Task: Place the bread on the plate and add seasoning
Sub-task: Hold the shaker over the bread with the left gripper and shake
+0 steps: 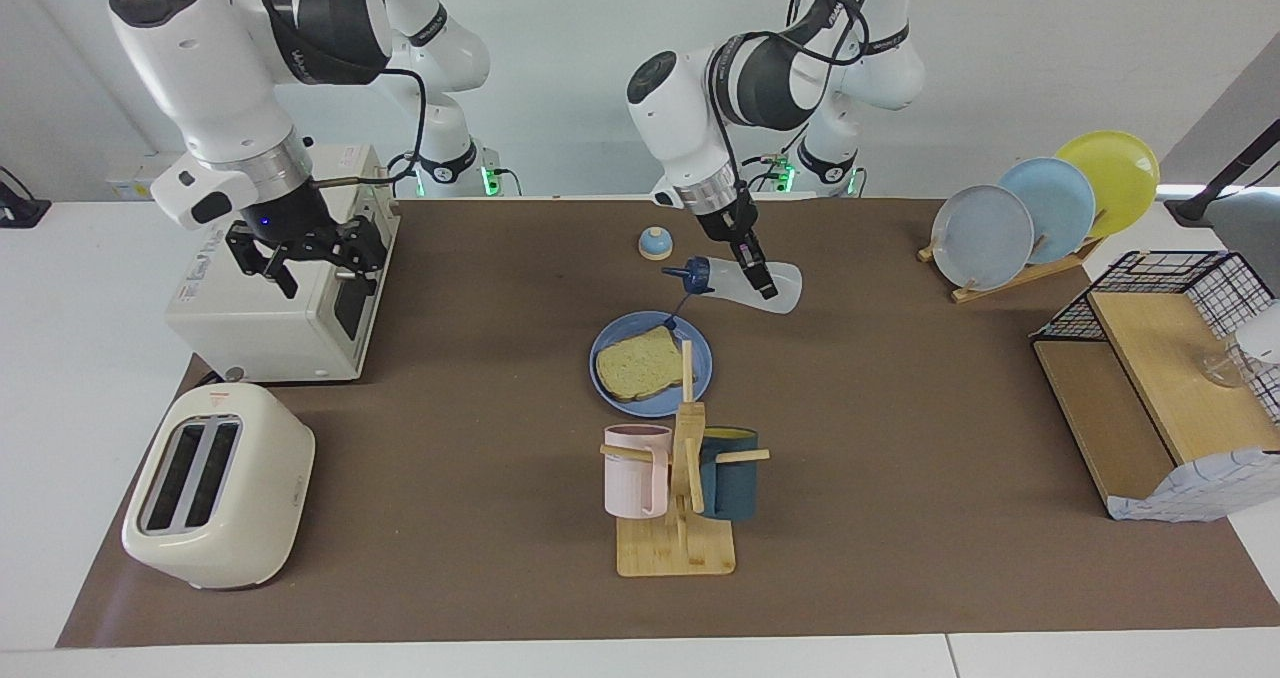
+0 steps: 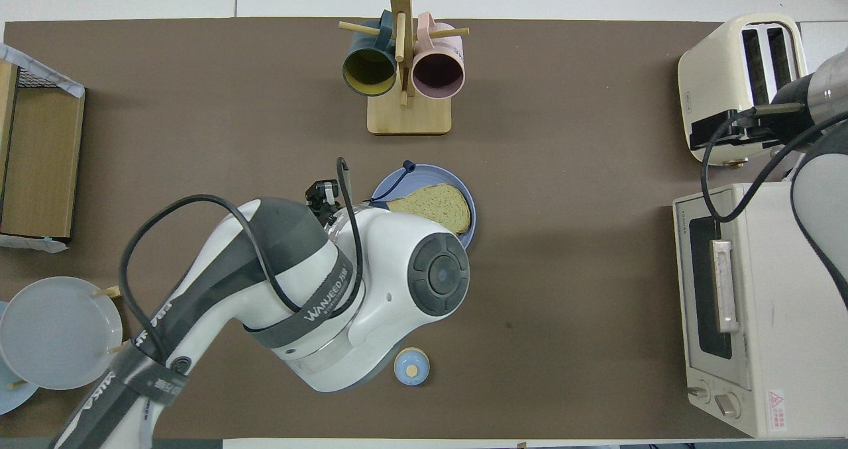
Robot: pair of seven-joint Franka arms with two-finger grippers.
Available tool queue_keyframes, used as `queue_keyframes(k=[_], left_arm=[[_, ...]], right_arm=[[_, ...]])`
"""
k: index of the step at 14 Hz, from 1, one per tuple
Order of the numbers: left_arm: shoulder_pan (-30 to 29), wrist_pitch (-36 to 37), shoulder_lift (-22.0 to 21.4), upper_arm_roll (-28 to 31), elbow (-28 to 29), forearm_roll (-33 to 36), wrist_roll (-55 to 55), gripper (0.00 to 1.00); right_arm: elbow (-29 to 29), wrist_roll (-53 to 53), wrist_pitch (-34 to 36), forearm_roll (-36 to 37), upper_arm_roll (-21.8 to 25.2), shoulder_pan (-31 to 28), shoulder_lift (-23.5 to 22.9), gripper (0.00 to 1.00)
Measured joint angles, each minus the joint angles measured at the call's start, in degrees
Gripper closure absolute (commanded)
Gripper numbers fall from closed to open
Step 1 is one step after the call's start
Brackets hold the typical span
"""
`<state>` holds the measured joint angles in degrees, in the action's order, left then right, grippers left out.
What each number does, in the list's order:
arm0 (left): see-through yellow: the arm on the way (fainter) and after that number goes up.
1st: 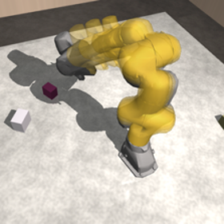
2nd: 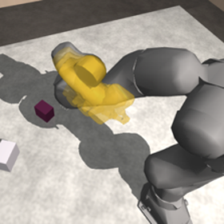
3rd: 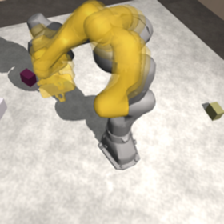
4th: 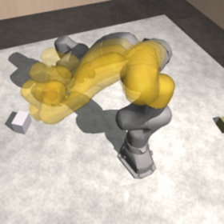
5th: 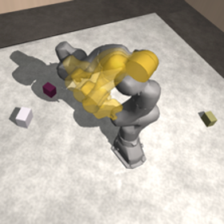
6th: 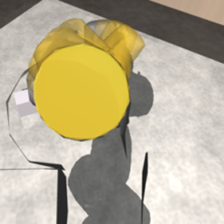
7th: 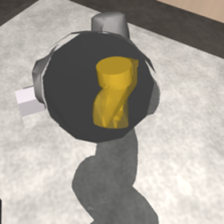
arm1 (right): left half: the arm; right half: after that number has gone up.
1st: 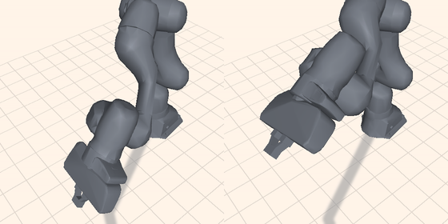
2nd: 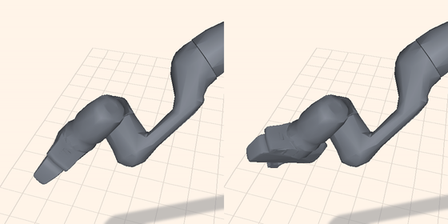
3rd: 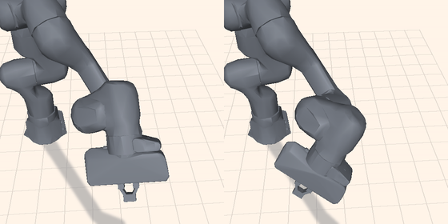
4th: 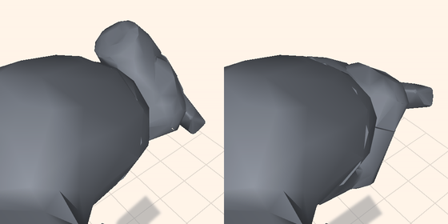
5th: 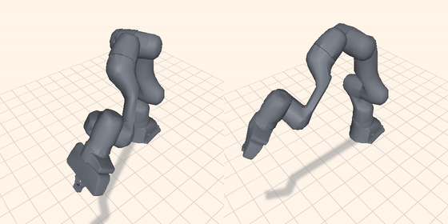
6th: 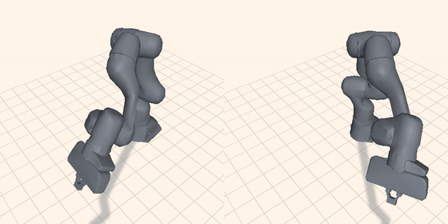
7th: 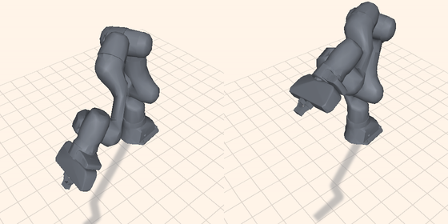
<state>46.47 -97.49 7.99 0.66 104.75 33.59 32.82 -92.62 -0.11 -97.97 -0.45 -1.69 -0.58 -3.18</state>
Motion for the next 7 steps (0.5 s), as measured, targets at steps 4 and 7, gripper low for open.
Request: queue_keyframes(k=[4,7], left_arm=[[4.62,7.01,9.11,-0.06,-6.28,6.82,-3.55,1.0],[7.18,10.98,14.55,-0.04,-9.59,13.72,-4.55,1.0]], right_arm=[[0.18,-4.48,5.66,0.03,1.47,-1.29,1.4,0.0],[-0.98,-4.48,5.98,0.03,1.59,-1.29,1.99,0.0]])
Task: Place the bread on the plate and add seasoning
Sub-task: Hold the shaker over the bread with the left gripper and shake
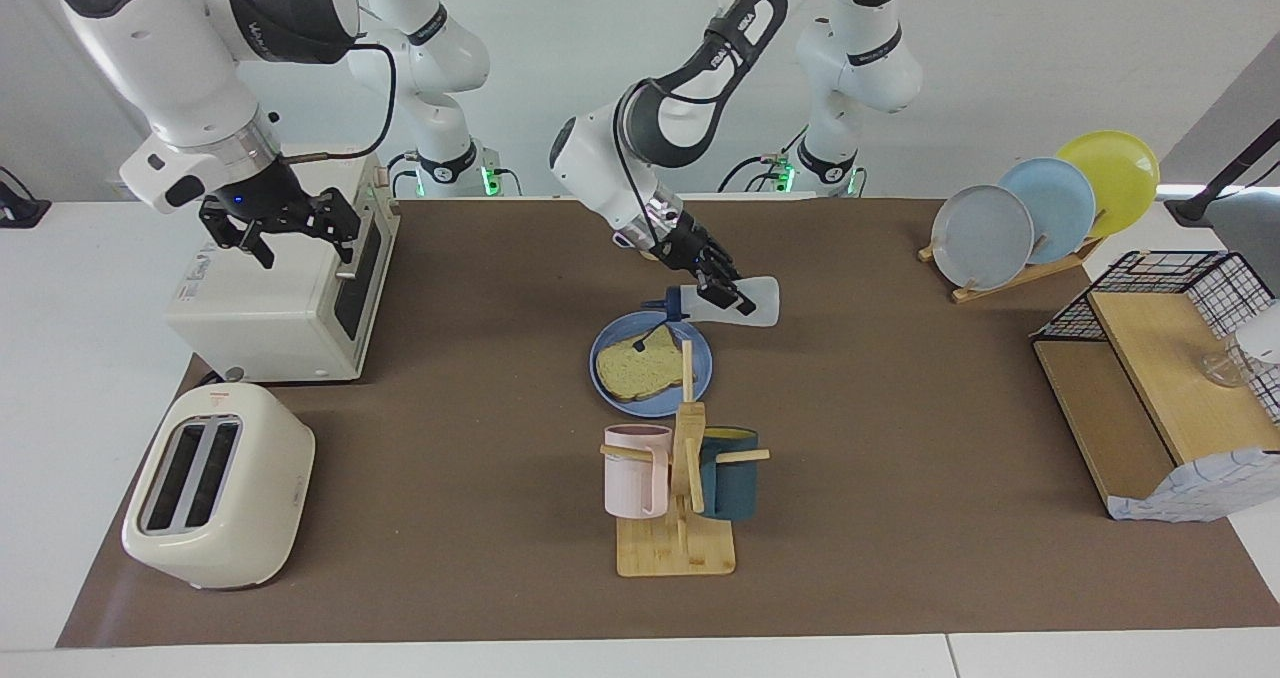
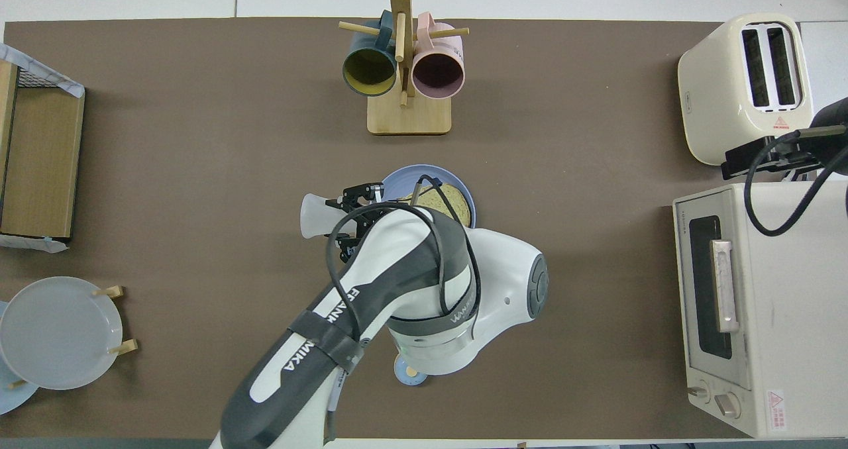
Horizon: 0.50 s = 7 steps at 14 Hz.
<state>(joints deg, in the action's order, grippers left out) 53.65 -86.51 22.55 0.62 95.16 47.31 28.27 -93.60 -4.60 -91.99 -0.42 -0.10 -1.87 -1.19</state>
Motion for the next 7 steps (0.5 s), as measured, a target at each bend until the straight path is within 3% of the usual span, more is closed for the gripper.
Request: queue_keyframes(k=[7], left_arm=[[1.51,4.43,1.01,0.08,0.11,7.12,-0.09,1.0]], right_arm=[[-2.52,0.0,-1.91,-0.01,0.4,-0.26,1.95,0.0]])
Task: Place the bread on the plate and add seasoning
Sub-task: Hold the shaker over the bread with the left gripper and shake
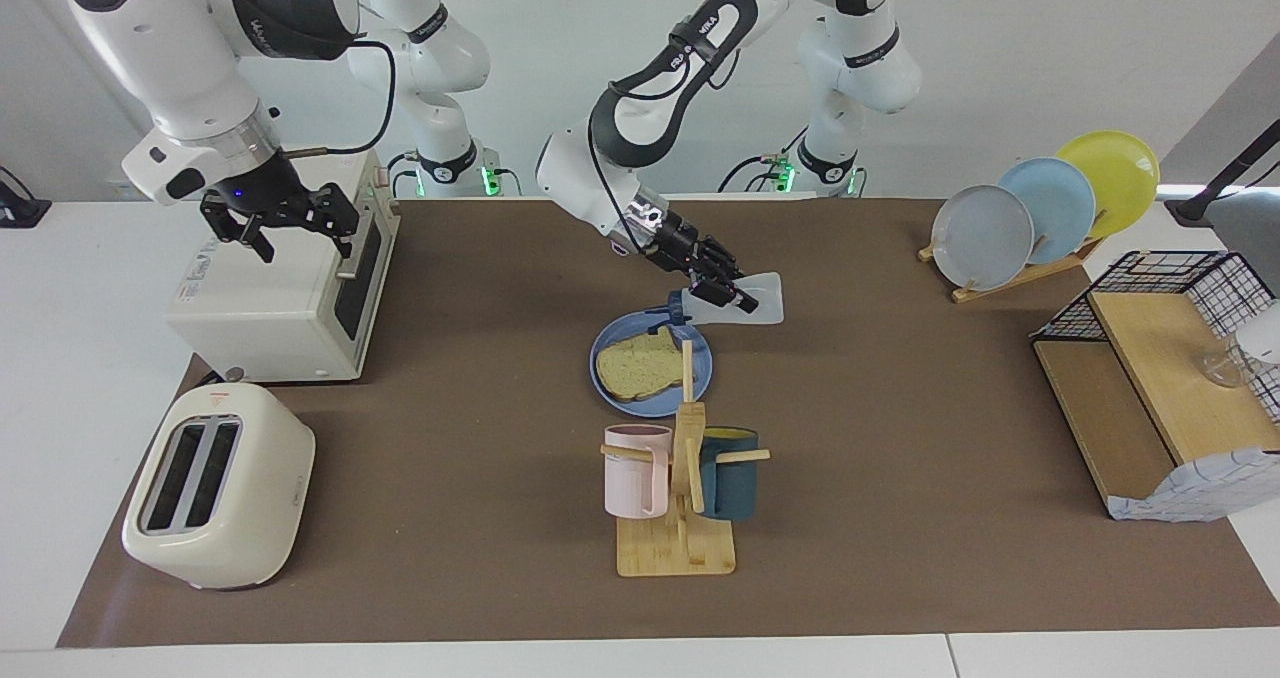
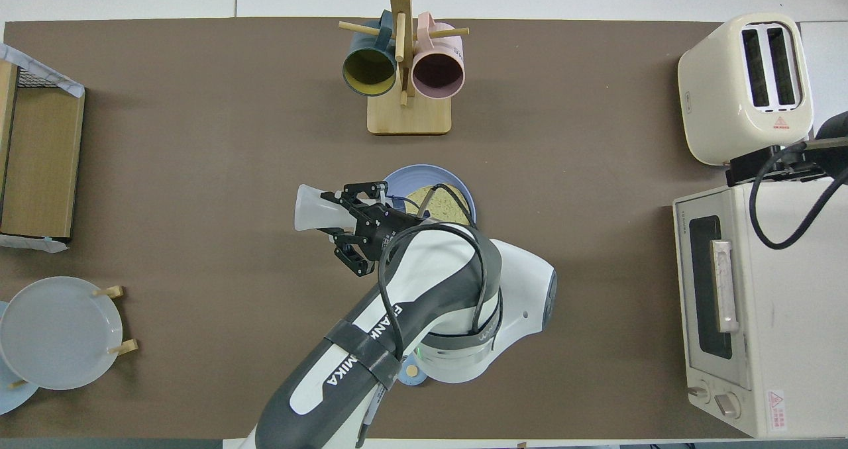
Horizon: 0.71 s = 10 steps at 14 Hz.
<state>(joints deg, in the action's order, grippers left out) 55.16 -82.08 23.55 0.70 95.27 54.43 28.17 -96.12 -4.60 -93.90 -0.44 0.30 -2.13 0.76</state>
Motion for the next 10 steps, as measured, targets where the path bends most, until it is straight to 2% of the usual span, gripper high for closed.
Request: queue_keyframes(k=[3,7,10], left_arm=[[0.39,2.46,1.33,-0.05,1.59,4.15,0.27,1.0],[2.63,8.82,10.79,0.04,-0.36,11.68,-1.67,1.0],[3.56,15.75,12.75,0.07,-1.51,18.64,-1.68,1.0]], right_arm=[[0.03,0.0,-0.6,0.0,0.05,-0.05,-0.03,0.0],[0.18,0.0,-0.78,0.0,0.06,-0.07,-0.19,0.0],[0.18,0.0,-0.78,0.0,0.06,-0.07,-0.34,0.0]])
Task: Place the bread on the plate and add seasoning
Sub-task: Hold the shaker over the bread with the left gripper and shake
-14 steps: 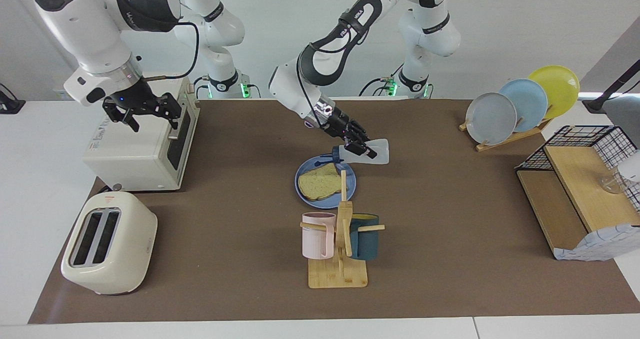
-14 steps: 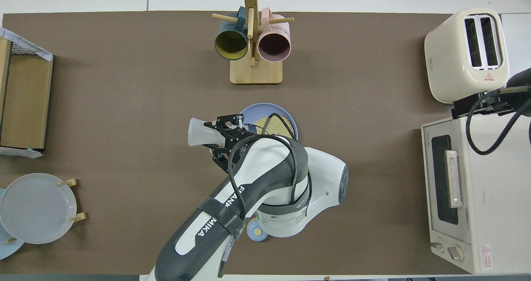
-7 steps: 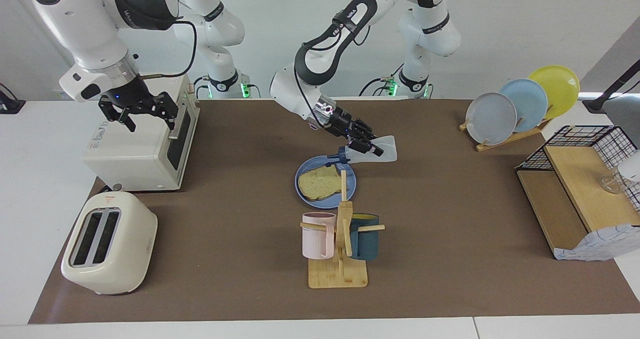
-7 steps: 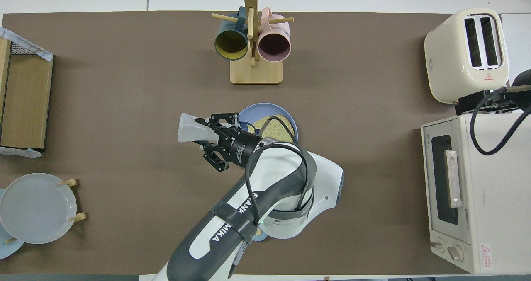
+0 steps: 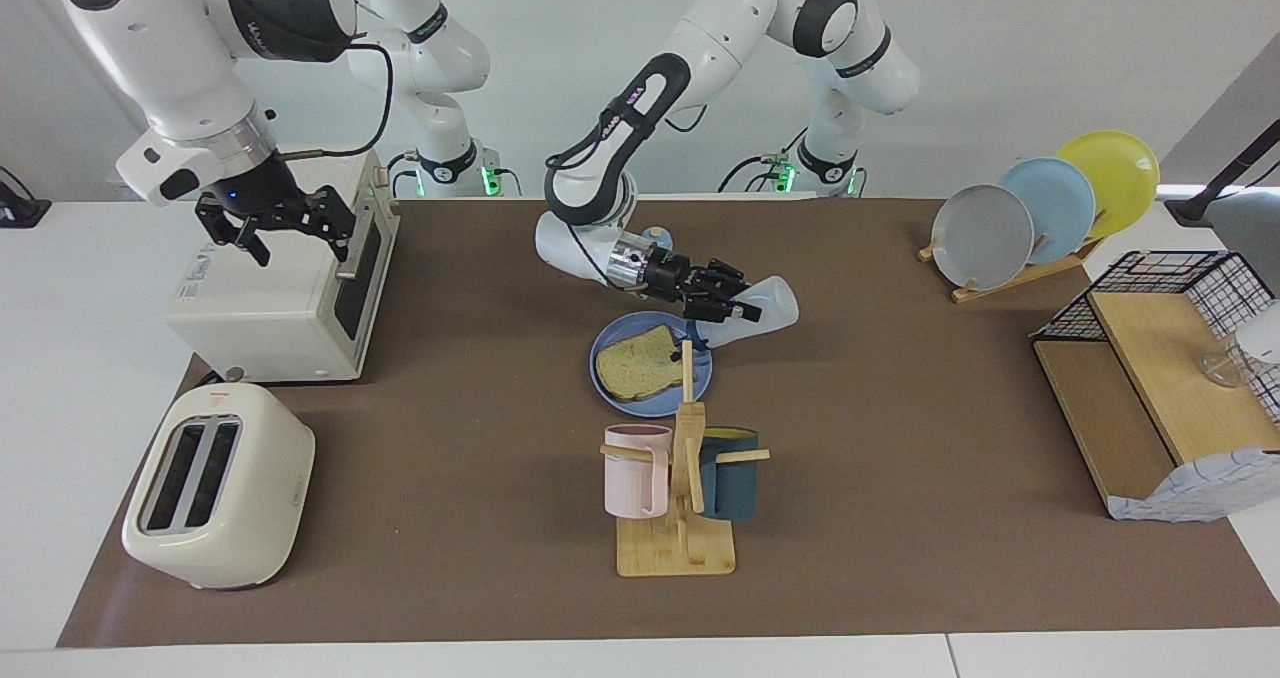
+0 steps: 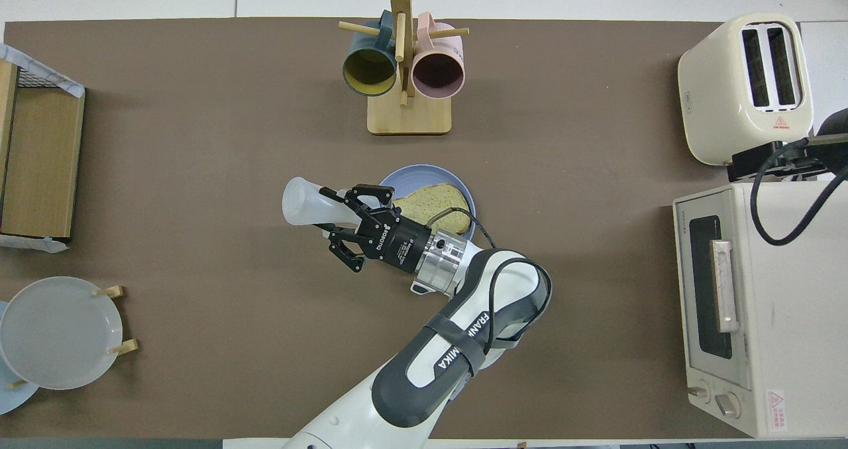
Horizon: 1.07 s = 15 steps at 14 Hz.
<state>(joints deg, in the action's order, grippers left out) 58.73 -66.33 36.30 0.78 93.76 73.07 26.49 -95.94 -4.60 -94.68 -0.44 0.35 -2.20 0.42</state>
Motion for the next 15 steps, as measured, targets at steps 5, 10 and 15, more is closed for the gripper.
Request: queue_keyframes(k=[5,10,15], left_arm=[[0.41,1.2,0.96,0.11,0.95,5.66,0.13,1.0],[0.28,0.65,1.82,0.34,1.4,7.81,0.13,1.0],[1.91,-3.18,1.85,0.08,1.44,8.2,0.21,1.0]], right_arm=[[-0.01,0.0,0.0,0.0,0.02,-0.55,-0.22,0.0],[0.03,0.0,-0.23,0.0,0.03,-1.23,-0.22,0.0],[0.75,0.0,-0.24,-0.03,-0.72,-1.1,-0.22,0.0]])
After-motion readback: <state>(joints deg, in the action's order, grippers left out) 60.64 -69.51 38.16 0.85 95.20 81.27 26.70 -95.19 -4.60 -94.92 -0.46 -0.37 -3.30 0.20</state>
